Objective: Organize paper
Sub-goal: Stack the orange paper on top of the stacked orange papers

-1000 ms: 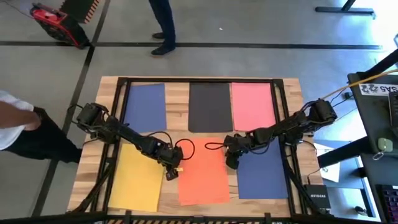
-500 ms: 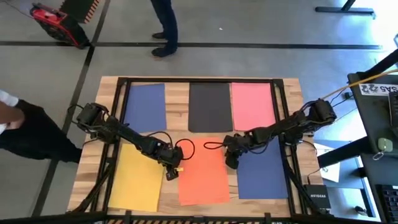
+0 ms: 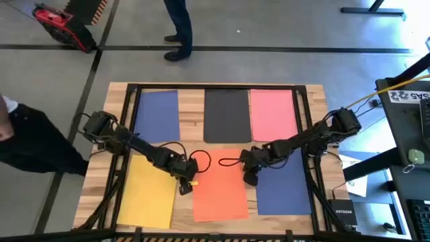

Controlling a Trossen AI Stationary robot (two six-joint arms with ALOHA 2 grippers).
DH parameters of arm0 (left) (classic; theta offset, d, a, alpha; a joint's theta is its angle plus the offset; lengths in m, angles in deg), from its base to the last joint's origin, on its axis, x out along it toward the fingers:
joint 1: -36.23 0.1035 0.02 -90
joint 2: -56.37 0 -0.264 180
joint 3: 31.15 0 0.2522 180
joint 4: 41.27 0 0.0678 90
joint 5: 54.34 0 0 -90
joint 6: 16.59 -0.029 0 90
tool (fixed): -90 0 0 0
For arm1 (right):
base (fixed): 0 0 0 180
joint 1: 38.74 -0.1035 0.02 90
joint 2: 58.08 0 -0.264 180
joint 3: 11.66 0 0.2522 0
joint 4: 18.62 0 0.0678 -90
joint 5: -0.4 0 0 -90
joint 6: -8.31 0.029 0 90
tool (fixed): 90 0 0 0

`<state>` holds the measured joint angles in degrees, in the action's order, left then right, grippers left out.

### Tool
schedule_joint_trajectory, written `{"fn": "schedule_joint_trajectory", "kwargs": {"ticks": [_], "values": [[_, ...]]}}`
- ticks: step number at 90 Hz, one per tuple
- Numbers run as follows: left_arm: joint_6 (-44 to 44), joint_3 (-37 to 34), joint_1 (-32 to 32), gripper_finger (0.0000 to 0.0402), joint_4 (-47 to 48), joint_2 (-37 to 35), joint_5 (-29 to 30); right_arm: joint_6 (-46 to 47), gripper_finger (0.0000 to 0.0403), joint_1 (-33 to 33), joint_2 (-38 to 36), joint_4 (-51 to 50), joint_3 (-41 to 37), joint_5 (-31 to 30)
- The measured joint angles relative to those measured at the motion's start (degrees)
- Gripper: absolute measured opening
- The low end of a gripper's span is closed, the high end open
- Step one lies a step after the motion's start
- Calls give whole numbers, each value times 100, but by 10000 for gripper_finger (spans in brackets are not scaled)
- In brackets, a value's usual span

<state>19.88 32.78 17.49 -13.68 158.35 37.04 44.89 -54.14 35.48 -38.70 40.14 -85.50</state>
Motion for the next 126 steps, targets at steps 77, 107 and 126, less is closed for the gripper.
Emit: {"fn": "schedule_joint_trajectory", "kwargs": {"ticks": [77, 107, 126], "values": [[-52, 154, -51, 0, 201, 39, -14, 65, 0, 9, -277, -382, 5, 377], [-225, 665, -143, 0, 976, 39, -94, 54, 0, -2, -548, -817, -11, 495], [-613, 814, 165, 0, 990, -397, 196, -46, 0, 177, -570, -720, -5, 351]]}}
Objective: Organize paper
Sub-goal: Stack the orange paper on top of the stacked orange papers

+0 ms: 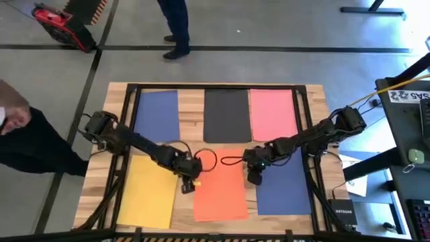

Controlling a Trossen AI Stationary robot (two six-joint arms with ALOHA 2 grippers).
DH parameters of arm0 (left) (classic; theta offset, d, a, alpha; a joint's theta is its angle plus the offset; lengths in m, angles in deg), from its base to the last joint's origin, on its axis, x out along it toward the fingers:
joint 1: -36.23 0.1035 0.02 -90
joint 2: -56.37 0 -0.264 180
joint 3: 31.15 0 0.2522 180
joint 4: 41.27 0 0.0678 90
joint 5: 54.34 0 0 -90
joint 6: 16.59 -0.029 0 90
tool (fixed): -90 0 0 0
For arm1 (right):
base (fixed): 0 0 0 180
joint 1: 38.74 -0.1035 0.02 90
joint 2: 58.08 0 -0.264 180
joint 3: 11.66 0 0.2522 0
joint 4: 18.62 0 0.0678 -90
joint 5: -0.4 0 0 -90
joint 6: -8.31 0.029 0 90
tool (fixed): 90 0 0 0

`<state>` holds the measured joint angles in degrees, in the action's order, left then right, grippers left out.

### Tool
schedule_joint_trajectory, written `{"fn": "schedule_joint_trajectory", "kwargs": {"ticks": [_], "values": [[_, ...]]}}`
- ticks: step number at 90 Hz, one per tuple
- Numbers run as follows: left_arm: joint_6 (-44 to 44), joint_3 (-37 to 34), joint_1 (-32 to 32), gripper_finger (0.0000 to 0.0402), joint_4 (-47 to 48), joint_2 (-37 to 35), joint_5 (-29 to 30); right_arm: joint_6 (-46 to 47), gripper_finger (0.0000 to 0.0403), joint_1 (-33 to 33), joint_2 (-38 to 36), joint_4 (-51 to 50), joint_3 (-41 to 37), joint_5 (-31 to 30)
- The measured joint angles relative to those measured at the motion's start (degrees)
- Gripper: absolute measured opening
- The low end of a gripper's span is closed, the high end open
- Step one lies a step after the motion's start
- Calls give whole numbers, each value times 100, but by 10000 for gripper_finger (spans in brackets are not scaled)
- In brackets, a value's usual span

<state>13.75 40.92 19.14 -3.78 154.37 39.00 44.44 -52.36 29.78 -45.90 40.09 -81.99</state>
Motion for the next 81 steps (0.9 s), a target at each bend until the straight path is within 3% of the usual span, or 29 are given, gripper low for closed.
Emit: {"fn": "schedule_joint_trajectory", "kwargs": {"ticks": [48, 70, 81], "values": [[-1144, 8, 1527, 0, -321, -208, 648, -720, 0, 899, 17, 466, 18, -959], [-1427, 8, 1906, 0, -326, 132, 670, -1008, 0, 1258, 20, 471, 23, -1686], [-1423, 8, 1919, 0, -339, 305, 664, -1159, 0, 1391, 20, 516, 23, -1721]]}}
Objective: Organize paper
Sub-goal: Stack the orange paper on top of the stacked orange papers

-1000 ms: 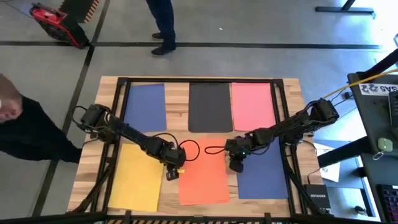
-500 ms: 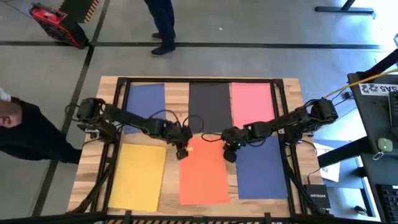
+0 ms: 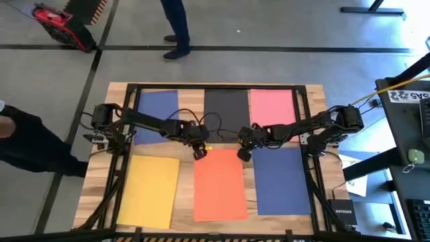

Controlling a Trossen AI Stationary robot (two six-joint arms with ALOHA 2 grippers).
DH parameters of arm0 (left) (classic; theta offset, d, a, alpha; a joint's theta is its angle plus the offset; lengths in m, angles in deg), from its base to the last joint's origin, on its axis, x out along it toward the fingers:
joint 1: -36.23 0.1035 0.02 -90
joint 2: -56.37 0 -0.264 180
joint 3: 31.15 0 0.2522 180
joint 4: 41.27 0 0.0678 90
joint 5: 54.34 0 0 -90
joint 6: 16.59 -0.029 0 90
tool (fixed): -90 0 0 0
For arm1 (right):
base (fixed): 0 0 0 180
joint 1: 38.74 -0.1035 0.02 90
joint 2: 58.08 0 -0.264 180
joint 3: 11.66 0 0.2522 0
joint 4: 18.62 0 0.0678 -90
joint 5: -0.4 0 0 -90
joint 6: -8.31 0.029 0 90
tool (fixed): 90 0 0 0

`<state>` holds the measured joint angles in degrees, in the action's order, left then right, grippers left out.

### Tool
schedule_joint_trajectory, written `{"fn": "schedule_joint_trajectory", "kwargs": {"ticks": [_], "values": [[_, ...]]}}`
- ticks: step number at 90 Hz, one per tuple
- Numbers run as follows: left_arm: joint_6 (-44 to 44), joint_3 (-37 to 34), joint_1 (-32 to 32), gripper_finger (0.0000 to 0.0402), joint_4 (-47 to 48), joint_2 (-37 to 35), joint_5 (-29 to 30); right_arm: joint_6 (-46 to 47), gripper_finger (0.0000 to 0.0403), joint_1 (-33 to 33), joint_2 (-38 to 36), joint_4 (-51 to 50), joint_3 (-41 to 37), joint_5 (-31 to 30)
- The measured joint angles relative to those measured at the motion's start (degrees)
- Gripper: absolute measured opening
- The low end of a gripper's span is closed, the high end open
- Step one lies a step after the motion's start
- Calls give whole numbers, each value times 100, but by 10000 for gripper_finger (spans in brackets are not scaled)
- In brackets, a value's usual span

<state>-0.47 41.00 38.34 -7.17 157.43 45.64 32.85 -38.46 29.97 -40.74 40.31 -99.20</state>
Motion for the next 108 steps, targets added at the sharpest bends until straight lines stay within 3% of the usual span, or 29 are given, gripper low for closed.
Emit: {"fn": "schedule_joint_trajectory", "kwargs": {"ticks": [19, 43, 74, 108], "values": [[53, 2, -174, 0, -4, 232, -81, -99, 0, 54, 56, 204, 0, 18], [200, 7, -336, 0, -32, 304, -60, -70, 0, 47, 599, 533, 7, 452], [347, 7, -554, 0, -24, 304, -59, 171, 0, 58, 673, 562, 13, 991], [383, 9, -665, 0, 4, 304, -77, 484, 0, -407, 684, 556, 12, 1281]]}}
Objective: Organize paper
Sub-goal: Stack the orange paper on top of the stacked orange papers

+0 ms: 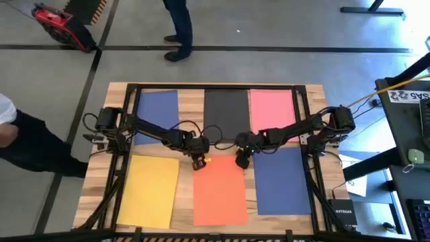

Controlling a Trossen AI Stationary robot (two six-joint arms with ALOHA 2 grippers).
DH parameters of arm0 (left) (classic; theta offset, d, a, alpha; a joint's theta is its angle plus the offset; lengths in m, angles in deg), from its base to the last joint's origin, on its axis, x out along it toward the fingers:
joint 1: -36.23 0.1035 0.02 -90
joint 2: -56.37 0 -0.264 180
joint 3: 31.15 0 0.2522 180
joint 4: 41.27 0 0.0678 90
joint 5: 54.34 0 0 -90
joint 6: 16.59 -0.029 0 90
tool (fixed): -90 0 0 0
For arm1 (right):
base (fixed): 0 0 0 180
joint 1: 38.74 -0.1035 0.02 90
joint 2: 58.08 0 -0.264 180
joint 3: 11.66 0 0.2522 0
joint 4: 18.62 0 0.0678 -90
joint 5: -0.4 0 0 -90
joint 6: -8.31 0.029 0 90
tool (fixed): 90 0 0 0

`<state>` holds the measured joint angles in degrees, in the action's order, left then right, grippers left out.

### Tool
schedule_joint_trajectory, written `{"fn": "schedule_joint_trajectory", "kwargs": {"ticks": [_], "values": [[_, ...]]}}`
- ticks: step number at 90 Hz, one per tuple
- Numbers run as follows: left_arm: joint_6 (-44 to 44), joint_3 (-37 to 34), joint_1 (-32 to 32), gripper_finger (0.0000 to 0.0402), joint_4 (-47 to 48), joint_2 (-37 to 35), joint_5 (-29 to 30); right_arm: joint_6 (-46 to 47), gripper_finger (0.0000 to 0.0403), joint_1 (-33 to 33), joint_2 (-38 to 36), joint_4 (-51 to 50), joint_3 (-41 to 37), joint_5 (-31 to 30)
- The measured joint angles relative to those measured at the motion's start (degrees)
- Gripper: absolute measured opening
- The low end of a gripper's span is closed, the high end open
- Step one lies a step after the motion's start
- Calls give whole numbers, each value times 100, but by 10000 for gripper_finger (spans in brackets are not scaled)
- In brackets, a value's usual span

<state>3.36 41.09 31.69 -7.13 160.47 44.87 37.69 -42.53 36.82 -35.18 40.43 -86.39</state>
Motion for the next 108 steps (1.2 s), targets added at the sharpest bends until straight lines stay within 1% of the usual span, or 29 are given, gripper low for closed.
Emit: {"fn": "schedule_joint_trajectory", "kwargs": {"ticks": [19, 63, 88, 98, 108], "values": [[-47, 0, -22, 0, 4, 0, -2, 78, 0, -41, 4, -7, -5, 241], [41, 2, -249, 0, 52, 0, 0, 54, 0, -50, 4, -20, -10, 299], [62, 7, -264, 0, 130, -12, -6, 36, 0, -50, 9, -23, -12, 294], [89, -2, -264, 0, 379, -157, -69, 36, 0, -50, 9, -22, -13, 288], [189, -2, -198, 0, 772, -427, -6, 36, 0, -52, 9, -22, -14, 269]]}}
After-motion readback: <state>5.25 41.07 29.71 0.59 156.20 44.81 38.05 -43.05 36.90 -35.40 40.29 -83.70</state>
